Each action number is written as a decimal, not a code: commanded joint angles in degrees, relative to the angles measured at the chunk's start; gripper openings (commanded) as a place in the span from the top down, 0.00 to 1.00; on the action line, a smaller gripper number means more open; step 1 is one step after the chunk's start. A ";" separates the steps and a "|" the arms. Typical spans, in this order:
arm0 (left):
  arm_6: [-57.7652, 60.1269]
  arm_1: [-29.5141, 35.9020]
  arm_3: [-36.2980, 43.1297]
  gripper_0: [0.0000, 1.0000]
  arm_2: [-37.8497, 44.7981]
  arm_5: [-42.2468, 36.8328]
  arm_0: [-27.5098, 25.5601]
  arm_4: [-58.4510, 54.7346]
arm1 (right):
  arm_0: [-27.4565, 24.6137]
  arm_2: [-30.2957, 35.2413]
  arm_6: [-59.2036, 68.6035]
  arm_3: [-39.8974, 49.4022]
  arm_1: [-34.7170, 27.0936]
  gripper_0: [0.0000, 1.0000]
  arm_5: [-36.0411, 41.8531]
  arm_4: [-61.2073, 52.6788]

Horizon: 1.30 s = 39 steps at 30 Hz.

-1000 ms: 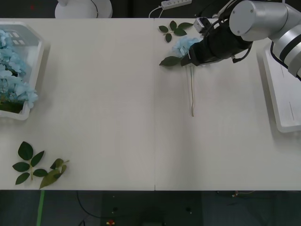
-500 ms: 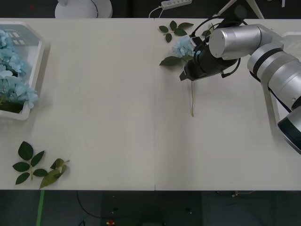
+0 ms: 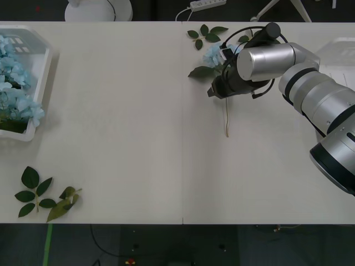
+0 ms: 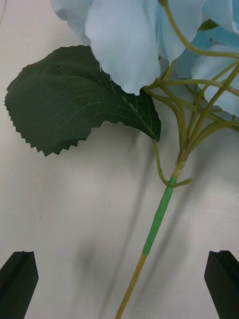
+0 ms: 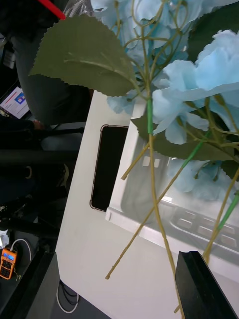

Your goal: Place the red flowers into the right box and the blue flowers into the left box. If a person shows an open palm, hand one flower to the person first, then continue sorting.

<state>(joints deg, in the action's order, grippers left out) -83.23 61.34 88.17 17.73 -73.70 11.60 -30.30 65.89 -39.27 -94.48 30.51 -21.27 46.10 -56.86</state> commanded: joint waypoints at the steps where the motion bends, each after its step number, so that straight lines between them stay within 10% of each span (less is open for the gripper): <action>1: -0.35 3.26 7.54 0.18 0.73 -3.11 -0.88 -2.83 | 3.81 1.03 2.72 -1.51 2.37 0.01 -2.15 1.32; 8: 6.50 0.80 14.75 0.00 0.64 -2.32 -0.79 -13.11 | 3.81 0.95 2.46 -4.05 4.57 0.01 -6.02 2.46; 35: 3.78 -19.24 31.36 0.00 -25.02 26.86 -11.16 -17.16 | 3.72 -1.78 1.49 -9.50 7.65 0.01 -12.00 6.15; 39: -1.14 -22.32 31.89 0.00 -25.02 26.86 -11.43 -18.21 | 3.72 -1.78 1.49 -9.59 7.82 0.13 -12.08 7.38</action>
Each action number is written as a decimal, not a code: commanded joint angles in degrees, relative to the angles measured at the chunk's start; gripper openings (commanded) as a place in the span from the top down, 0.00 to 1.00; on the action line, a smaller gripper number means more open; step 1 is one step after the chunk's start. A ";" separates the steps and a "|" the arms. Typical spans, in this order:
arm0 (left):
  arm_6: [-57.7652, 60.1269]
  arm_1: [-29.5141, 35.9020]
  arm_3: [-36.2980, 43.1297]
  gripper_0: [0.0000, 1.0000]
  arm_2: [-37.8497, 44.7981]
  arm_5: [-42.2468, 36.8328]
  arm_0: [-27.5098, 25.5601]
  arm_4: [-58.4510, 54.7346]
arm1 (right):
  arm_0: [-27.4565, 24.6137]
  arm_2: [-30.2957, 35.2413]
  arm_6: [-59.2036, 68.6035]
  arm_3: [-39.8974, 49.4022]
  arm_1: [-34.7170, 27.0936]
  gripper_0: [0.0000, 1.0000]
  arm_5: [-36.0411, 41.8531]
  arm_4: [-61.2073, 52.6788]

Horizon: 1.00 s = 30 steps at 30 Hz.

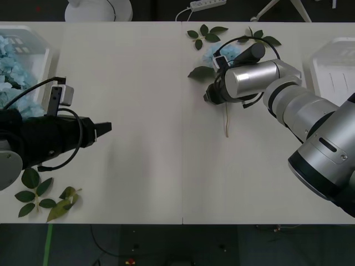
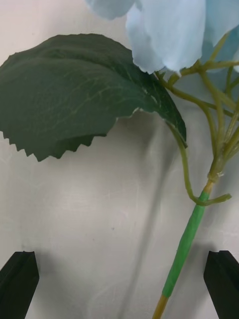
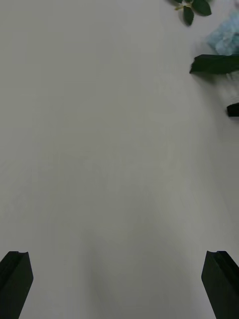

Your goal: Place the red flowers into the right box and the blue flowers into the left box. If a person shows an open palm, hand one flower to the person first, then continue sorting.

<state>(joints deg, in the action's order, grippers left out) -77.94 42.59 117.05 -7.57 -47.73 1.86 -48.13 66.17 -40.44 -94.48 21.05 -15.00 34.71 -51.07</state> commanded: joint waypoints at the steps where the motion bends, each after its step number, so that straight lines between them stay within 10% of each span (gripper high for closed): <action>1: -7.40 -4.09 3.18 0.00 0.28 0.88 -1.77 -1.09 | 3.44 -0.61 1.49 -0.14 1.64 0.20 -0.70 1.85; 9: -19.62 -4.97 4.06 0.00 0.19 2.91 -1.77 -16.12 | 3.44 -0.69 1.40 -1.10 1.73 1.00 -0.96 2.99; 20: -35.35 -2.60 7.22 0.00 2.30 7.12 -5.47 -29.56 | 3.44 -0.78 -0.53 0.13 1.20 1.00 -0.87 2.11; 30: -45.28 -4.71 7.22 0.00 17.68 -12.47 -5.55 -38.00 | 3.44 -0.87 -6.95 25.44 -11.90 1.00 12.66 -13.27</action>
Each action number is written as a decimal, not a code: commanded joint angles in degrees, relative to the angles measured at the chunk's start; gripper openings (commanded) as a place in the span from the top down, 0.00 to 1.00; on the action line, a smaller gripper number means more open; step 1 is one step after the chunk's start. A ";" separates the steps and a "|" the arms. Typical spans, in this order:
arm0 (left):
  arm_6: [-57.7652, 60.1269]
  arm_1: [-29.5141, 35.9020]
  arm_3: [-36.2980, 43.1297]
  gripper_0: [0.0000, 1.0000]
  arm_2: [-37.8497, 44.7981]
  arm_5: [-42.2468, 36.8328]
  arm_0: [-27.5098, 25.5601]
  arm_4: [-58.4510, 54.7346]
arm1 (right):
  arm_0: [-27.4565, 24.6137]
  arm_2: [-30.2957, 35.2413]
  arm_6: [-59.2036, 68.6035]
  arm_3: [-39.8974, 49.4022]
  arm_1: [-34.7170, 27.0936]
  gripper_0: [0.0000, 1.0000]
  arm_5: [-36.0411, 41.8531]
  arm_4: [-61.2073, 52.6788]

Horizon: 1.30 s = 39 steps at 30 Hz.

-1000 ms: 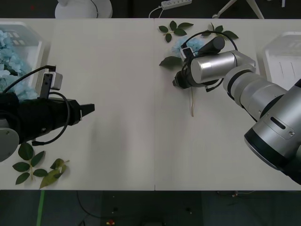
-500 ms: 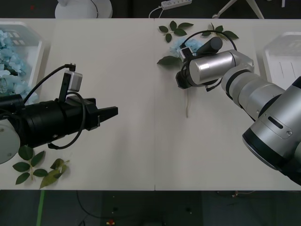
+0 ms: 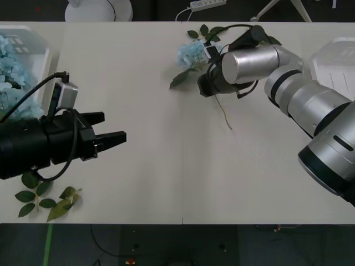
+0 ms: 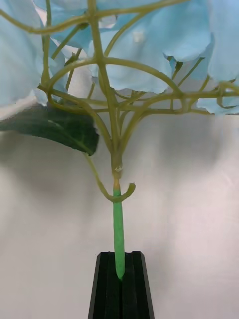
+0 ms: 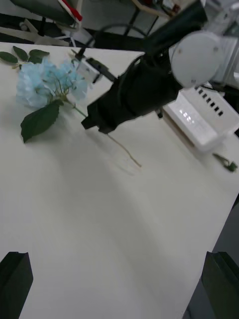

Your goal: Place the red flowers into the right box and the blue flowers into the left box. If a person shows an open palm, hand one flower to the person first, then continue sorting.

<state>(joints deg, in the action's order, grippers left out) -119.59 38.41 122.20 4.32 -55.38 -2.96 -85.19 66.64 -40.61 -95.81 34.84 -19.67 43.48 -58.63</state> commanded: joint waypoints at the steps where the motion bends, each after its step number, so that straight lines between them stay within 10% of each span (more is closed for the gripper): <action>1: -5.30 -0.62 1.81 0.00 6.31 -5.44 -0.73 -1.12 | 2.88 -0.70 -6.75 15.43 -9.16 1.00 5.21 -7.82; 17: -35.41 1.84 -15.77 0.00 1.04 -6.49 -0.38 -25.29 | -5.29 -0.61 -8.16 56.21 -29.46 1.00 -0.41 -35.85; 39: -35.41 2.55 -16.38 0.00 0.42 -6.32 -0.11 -30.12 | -15.75 -0.70 -9.30 67.64 -22.16 1.00 -17.90 -36.47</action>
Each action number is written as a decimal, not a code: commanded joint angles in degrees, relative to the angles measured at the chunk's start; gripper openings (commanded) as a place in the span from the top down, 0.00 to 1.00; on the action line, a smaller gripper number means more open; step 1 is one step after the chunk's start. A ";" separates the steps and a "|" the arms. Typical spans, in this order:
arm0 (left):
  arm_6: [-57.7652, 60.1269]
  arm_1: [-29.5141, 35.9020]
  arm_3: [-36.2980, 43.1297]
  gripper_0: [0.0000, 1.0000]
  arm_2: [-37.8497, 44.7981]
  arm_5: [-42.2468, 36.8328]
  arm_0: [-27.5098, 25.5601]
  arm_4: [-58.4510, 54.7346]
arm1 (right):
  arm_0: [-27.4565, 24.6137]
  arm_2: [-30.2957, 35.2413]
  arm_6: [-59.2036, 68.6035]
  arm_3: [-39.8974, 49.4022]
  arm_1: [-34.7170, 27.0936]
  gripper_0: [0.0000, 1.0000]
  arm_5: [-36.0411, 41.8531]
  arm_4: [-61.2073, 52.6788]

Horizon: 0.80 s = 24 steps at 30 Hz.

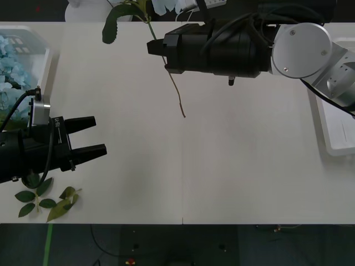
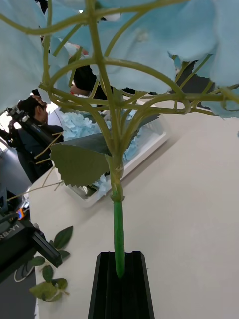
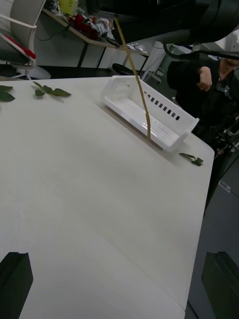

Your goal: Place the red flowers into the right box and the blue flowers into the left box. If a person shows an open palm, hand one flower to the person first, then continue sorting.

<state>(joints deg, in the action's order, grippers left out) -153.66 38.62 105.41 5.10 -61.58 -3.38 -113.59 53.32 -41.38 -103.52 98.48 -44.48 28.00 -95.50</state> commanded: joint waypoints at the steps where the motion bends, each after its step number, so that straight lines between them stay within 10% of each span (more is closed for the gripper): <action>1: -1.34 2.33 0.41 0.00 -0.35 0.15 0.30 -2.17 | -3.13 0.07 -1.68 4.70 3.17 1.00 -3.04 0.66; 24: 5.83 -3.03 0.23 0.00 -17.05 16.76 9.53 -9.72 | -4.27 -0.02 -2.03 4.17 7.30 1.00 -4.71 3.56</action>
<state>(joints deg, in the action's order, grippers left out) -153.33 38.02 105.26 -10.34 -47.89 2.19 -123.03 49.03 -41.38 -103.58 102.11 -38.70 24.18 -92.42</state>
